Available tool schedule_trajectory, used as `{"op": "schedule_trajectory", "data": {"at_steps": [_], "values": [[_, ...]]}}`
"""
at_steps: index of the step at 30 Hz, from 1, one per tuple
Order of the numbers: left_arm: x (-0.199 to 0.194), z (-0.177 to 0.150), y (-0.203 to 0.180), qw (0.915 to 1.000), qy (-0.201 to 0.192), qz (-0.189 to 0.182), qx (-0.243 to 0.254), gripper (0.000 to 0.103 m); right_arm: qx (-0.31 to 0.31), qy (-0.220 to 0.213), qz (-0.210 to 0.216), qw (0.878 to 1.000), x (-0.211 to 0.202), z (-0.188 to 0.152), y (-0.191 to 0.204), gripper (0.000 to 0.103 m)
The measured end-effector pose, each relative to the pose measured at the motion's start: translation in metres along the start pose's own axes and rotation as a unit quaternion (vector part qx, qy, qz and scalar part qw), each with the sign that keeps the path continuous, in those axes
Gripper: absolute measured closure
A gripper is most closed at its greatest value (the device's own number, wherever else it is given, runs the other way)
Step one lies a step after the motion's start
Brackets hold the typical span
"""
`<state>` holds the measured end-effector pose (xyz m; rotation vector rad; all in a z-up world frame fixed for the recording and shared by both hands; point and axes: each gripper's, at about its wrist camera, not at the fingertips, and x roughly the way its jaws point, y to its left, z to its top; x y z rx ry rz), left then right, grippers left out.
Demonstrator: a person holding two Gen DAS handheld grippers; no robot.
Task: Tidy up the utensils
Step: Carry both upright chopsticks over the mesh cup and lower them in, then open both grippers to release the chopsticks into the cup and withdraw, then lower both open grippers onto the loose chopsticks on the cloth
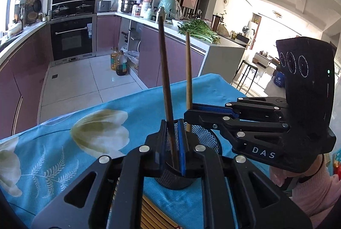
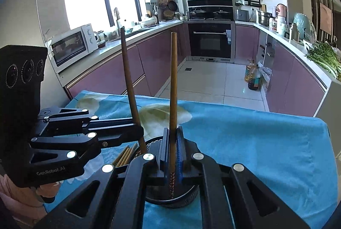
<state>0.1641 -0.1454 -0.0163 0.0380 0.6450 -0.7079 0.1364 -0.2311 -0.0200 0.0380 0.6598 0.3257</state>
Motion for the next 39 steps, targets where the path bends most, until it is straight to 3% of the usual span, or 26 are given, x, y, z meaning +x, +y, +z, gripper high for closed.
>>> {"op": "schedule_trajectory", "data": {"at_steps": [2, 7, 9, 11, 13, 18, 25, 32, 39], "values": [[-0.007, -0.001, 0.000, 1.0000, -0.007, 0.004, 0.003, 0.076, 0.005, -0.004, -0.004, 1.000, 0.000, -0.001, -0.001, 0.093], [-0.030, -0.010, 0.006, 0.9991, -0.032, 0.027, -0.001, 0.074, 0.024, -0.026, -0.004, 0.999, -0.010, -0.006, -0.005, 0.073], [-0.042, -0.015, 0.012, 0.9984, -0.041, 0.038, -0.007, 0.069, 0.021, -0.041, 0.001, 0.999, -0.020, -0.010, -0.001, 0.071], [-0.055, -0.024, 0.018, 0.9975, -0.047, 0.051, -0.013, 0.066, 0.014, -0.053, 0.012, 0.998, -0.032, -0.014, 0.004, 0.061], [-0.066, -0.034, 0.025, 0.9964, -0.048, 0.068, -0.017, 0.064, 0.006, -0.058, 0.025, 0.998, -0.040, -0.019, 0.012, 0.053], [-0.080, -0.066, 0.043, 0.9950, -0.022, 0.092, -0.029, 0.062, -0.028, -0.039, 0.067, 0.997, -0.046, -0.042, 0.038, 0.048], [-0.068, -0.107, 0.057, 0.9930, 0.035, 0.106, -0.038, 0.061, -0.045, 0.032, 0.080, 0.995, -0.016, -0.071, 0.061, 0.047], [-0.042, -0.135, 0.057, 0.9900, 0.088, 0.102, -0.042, 0.061, -0.025, 0.085, 0.063, 0.994, 0.019, -0.096, 0.065, 0.047], [-0.029, -0.141, 0.059, 0.9871, 0.110, 0.105, -0.050, 0.063, -0.008, 0.108, 0.046, 0.993, 0.033, -0.101, 0.060, 0.060]]}}
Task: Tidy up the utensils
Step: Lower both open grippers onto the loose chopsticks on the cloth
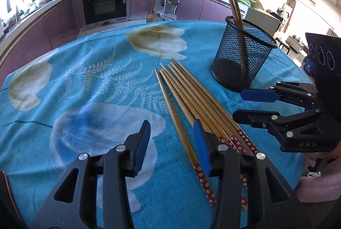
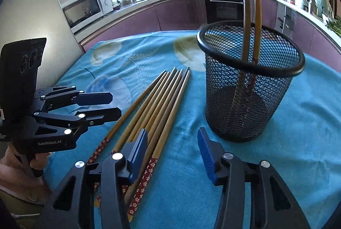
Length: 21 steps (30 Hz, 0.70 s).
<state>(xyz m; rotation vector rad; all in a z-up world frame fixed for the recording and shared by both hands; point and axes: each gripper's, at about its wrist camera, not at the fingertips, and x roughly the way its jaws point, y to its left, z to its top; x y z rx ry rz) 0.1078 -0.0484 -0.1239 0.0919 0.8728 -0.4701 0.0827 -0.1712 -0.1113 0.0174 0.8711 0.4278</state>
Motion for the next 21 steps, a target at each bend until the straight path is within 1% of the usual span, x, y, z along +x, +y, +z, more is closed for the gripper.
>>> {"op": "schedule_trajectory", "data": {"at_steps": [6, 9, 13, 17, 21], "values": [[0.009, 0.001, -0.001, 0.9999, 0.013, 0.004, 0.002, 0.069, 0.002, 0.007, -0.009, 1.000, 0.009, 0.001, 0.000, 0.067], [0.013, 0.001, -0.002, 0.9998, 0.018, 0.007, 0.003, 0.070, 0.002, 0.009, -0.012, 1.000, 0.012, 0.001, -0.001, 0.070], [0.017, 0.002, -0.003, 0.9996, 0.024, 0.011, 0.006, 0.071, 0.001, 0.010, -0.015, 1.000, 0.014, 0.002, -0.001, 0.071], [0.020, 0.004, -0.003, 0.9995, 0.027, 0.013, 0.007, 0.075, 0.000, 0.012, -0.022, 1.000, 0.019, 0.005, 0.001, 0.074], [0.025, 0.009, -0.003, 0.9994, 0.030, 0.016, 0.009, 0.077, -0.010, 0.016, -0.038, 0.999, 0.025, 0.009, 0.005, 0.076]]}}
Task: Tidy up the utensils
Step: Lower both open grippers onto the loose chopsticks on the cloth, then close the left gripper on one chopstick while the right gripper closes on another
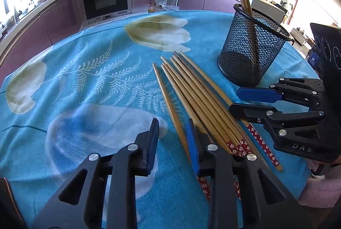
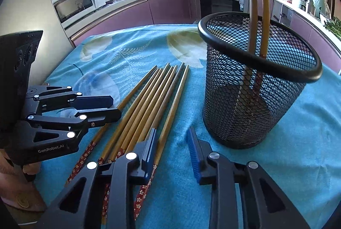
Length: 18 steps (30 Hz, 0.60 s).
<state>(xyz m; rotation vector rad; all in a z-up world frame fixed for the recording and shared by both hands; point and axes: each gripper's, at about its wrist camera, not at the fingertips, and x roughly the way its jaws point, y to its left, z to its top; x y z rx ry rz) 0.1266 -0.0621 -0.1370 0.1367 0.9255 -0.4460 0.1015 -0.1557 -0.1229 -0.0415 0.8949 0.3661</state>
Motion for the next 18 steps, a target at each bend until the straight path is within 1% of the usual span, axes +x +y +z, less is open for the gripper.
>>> {"op": "schedule_trajectory", "data": {"at_steps": [3, 5, 9, 11, 12, 18], "values": [[0.004, 0.004, -0.001, 1.0000, 0.000, 0.001, 0.002, 0.077, -0.002, 0.000, -0.004, 1.000, 0.005, 0.004, 0.002, 0.076], [0.006, 0.007, 0.000, 1.0000, 0.000, 0.002, -0.001, 0.080, 0.000, -0.001, -0.005, 1.000, 0.007, 0.005, 0.001, 0.077], [0.009, 0.009, 0.002, 1.0000, 0.000, 0.000, -0.008, 0.089, 0.008, -0.003, -0.003, 1.000, 0.008, 0.007, -0.001, 0.083], [0.009, 0.008, 0.003, 0.9999, -0.002, -0.002, -0.013, 0.090, 0.016, -0.004, 0.002, 1.000, 0.008, 0.007, -0.003, 0.089], [0.009, 0.008, 0.004, 0.9999, -0.002, -0.002, -0.017, 0.092, 0.021, -0.004, 0.005, 1.000, 0.008, 0.007, -0.004, 0.095], [0.005, 0.006, 0.011, 0.9989, -0.010, -0.007, -0.044, 0.095, 0.051, -0.018, 0.022, 0.998, 0.000, 0.003, -0.013, 0.097]]}}
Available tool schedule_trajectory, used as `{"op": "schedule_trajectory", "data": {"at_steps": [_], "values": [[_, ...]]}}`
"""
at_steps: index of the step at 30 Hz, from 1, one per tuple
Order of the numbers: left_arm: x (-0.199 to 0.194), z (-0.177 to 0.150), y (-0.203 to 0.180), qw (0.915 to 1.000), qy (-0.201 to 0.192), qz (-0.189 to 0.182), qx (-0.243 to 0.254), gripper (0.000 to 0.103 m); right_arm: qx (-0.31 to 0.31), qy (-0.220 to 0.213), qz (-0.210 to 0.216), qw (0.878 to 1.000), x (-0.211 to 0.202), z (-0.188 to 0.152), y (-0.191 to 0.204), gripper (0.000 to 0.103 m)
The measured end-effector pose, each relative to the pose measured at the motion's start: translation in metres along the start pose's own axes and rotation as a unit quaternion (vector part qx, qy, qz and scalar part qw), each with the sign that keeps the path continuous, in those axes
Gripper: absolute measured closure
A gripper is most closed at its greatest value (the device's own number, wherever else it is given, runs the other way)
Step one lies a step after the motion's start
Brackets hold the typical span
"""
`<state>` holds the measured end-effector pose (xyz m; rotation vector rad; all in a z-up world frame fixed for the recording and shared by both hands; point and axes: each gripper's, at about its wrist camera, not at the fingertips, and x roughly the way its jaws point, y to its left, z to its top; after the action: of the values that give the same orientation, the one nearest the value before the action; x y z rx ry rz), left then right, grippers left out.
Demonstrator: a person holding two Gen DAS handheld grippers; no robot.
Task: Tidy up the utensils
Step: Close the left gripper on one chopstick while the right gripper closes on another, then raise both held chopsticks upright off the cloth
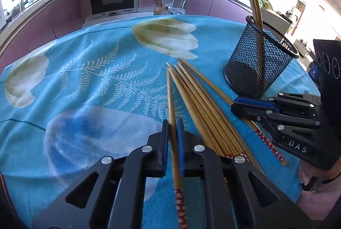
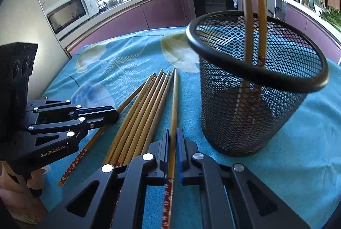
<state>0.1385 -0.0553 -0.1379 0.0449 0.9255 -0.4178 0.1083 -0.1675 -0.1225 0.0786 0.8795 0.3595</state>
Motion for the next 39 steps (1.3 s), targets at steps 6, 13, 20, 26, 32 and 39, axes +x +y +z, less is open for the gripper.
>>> {"op": "schedule_trajectory", "data": {"at_steps": [6, 13, 20, 26, 32, 39], "values": [[-0.010, -0.003, -0.003, 0.9998, -0.008, -0.014, 0.008, 0.095, -0.026, -0.008, 0.023, 0.999, -0.013, -0.001, 0.007, 0.097], [-0.011, -0.005, 0.008, 0.9998, -0.008, -0.012, -0.013, 0.095, -0.034, 0.005, 0.038, 0.999, -0.012, -0.005, 0.010, 0.097], [-0.009, -0.011, 0.004, 0.9997, 0.002, -0.022, 0.008, 0.095, -0.046, 0.020, 0.036, 0.998, -0.007, -0.007, 0.013, 0.097], [0.000, -0.010, 0.004, 0.9993, 0.018, -0.021, 0.024, 0.094, -0.056, 0.029, 0.020, 0.998, 0.003, -0.003, 0.016, 0.095], [0.004, -0.005, 0.005, 0.9993, 0.021, -0.025, 0.021, 0.095, -0.055, 0.023, 0.019, 0.998, 0.006, 0.000, 0.015, 0.097], [-0.023, 0.004, -0.001, 0.9987, -0.012, -0.046, 0.017, 0.095, -0.057, -0.026, 0.025, 0.998, -0.030, 0.006, 0.011, 0.097]]}}
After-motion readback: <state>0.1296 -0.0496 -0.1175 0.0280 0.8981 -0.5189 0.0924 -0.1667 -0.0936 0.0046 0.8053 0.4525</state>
